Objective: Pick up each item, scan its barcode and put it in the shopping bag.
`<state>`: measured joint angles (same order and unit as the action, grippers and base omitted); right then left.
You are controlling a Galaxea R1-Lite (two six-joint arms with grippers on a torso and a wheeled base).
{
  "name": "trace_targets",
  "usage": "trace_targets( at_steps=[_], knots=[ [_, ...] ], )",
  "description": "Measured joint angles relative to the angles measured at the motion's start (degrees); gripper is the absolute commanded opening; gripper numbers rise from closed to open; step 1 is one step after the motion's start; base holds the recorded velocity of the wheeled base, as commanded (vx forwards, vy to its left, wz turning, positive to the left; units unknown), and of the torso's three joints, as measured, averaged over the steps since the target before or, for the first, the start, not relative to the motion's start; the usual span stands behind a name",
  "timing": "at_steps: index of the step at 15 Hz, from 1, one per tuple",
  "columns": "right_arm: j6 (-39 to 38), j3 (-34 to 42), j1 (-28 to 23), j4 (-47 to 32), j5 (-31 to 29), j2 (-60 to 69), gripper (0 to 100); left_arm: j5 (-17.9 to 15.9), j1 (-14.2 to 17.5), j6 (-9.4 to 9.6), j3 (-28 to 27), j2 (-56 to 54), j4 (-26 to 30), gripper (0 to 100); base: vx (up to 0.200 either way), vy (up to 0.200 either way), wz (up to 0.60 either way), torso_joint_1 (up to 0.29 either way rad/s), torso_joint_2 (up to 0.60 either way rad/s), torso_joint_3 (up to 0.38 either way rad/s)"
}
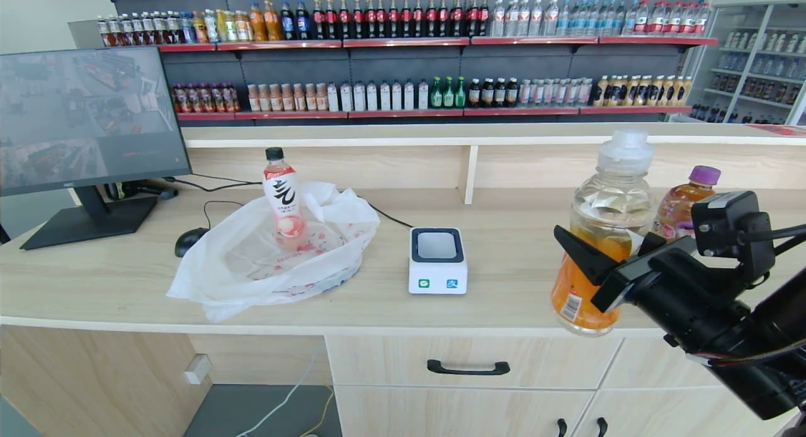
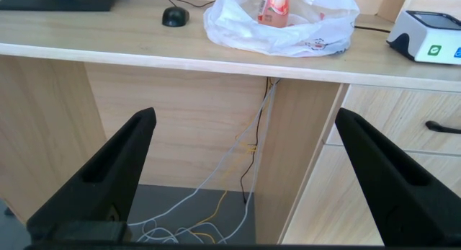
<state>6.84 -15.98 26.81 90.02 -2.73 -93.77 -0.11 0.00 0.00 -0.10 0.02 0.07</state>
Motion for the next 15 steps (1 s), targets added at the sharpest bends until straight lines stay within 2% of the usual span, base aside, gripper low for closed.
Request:
trace_targets(
  at_steps=[8,13,15],
  knots=[
    [-0.39,-3.23,-0.05,-0.11,0.22,-2.12,0,0.01,0.0,0.07,0.0,0.0,0.02,100,0.0,0.2,0.0,0.006,0.0,0.001],
    [4.43,-5.79,0.43,-0.07,1.83,-3.3,0,0.04,0.0,0.07,0.0,0.0,0.04,100,0.0,0.0,0.0,0.0,0.0,0.0],
    [9.17,-8.92,0.34,0.11,1.83,-4.52,0,0.0,-0.05,0.07,0.0,0.0,0.04,100,0.0,0.0,0.0,0.0,0.0,0.0]
  ],
)
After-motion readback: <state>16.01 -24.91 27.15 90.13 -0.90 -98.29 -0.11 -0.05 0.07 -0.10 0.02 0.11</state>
